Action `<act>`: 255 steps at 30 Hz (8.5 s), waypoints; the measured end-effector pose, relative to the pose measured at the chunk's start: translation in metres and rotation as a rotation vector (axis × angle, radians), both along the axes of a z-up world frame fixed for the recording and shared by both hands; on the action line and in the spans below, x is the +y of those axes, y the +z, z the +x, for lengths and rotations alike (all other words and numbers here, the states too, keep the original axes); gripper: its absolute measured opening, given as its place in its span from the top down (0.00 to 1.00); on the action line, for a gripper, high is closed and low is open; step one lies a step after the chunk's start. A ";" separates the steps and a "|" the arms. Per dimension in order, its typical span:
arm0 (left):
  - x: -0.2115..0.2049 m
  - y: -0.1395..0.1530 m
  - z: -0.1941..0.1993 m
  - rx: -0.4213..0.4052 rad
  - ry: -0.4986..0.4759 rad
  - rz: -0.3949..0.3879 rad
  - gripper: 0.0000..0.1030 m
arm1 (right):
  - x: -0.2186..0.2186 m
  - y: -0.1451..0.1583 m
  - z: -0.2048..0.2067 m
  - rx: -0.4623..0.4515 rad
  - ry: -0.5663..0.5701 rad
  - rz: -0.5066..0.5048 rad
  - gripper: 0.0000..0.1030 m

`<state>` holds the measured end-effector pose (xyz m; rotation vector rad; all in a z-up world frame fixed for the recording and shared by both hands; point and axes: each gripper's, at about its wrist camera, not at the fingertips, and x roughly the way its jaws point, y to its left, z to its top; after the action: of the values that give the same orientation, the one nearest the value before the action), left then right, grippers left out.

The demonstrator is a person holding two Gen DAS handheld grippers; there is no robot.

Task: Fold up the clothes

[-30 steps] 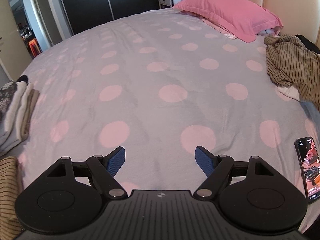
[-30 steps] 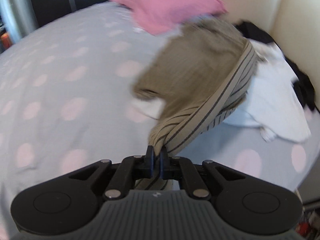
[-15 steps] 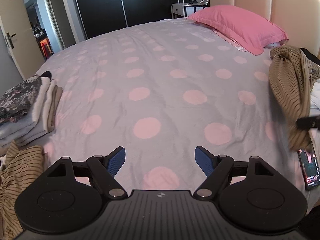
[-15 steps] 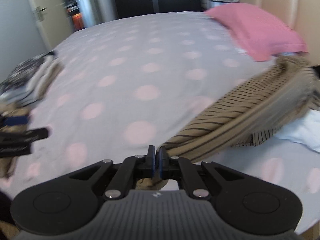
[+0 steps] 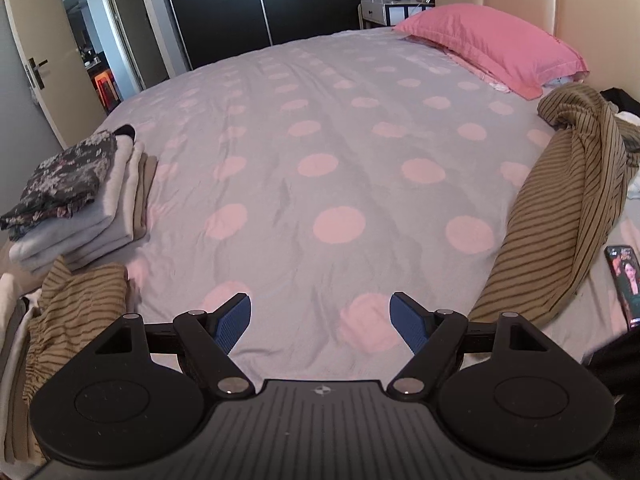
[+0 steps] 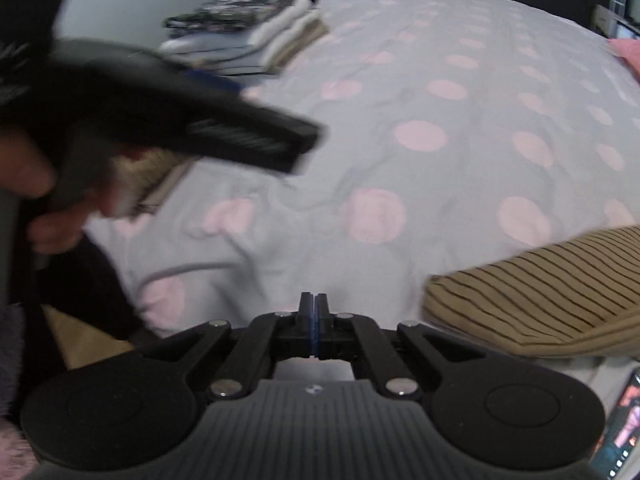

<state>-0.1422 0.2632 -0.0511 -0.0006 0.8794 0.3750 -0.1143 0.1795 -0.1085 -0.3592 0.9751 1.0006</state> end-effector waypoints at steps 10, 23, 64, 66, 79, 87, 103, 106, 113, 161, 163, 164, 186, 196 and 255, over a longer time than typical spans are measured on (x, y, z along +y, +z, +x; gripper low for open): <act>-0.008 -0.036 0.000 0.063 -0.052 -0.049 0.26 | -0.063 -0.027 0.063 0.000 -0.391 -0.065 0.60; 0.021 -0.058 0.014 0.137 0.056 -0.058 0.26 | -0.179 -0.004 0.199 0.045 -0.813 -0.057 0.23; 0.039 -0.072 0.036 0.167 0.135 -0.127 0.27 | -0.171 -0.035 0.281 0.007 -0.777 -0.063 0.98; 0.037 -0.063 0.033 0.145 0.130 -0.115 0.27 | -0.150 -0.029 0.262 0.001 -0.714 -0.047 0.98; 0.040 -0.029 -0.005 0.060 0.125 -0.094 0.27 | -0.029 -0.032 0.099 0.060 -0.322 0.012 0.98; 0.046 -0.026 -0.020 0.062 0.133 -0.089 0.27 | 0.013 -0.042 0.002 0.149 -0.046 0.032 0.97; 0.021 -0.035 -0.029 0.105 0.005 -0.100 0.27 | 0.034 -0.065 -0.046 0.102 0.116 -0.089 0.62; 0.015 -0.036 -0.028 0.113 -0.025 -0.106 0.27 | 0.022 -0.062 -0.037 0.074 0.097 -0.105 0.59; 0.001 -0.038 -0.025 0.107 -0.102 -0.154 0.27 | -0.014 -0.053 -0.001 -0.003 -0.019 -0.148 0.54; -0.041 -0.044 0.006 0.100 -0.236 -0.340 0.41 | 0.008 -0.053 -0.046 -0.025 0.059 0.034 0.98; -0.041 -0.048 0.008 0.110 -0.244 -0.345 0.49 | 0.009 -0.052 -0.050 -0.028 0.074 0.039 0.98; -0.042 -0.050 0.008 0.116 -0.249 -0.345 0.57 | 0.010 -0.052 -0.052 -0.030 0.080 0.040 0.98; 0.006 -0.050 -0.009 0.177 -0.030 -0.260 1.00 | 0.005 -0.037 -0.041 -0.105 0.122 -0.063 0.67; 0.014 -0.037 0.012 0.169 -0.139 -0.461 0.59 | -0.030 -0.015 0.046 -0.109 0.133 -0.179 0.56; 0.084 0.025 -0.022 -0.170 0.051 -0.483 0.99 | -0.059 0.127 0.237 -0.587 -0.296 -0.242 1.00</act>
<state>-0.1643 0.3471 -0.0262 -0.4946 0.7845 0.1986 0.1226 0.1200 0.0185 -0.6468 0.5866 0.4605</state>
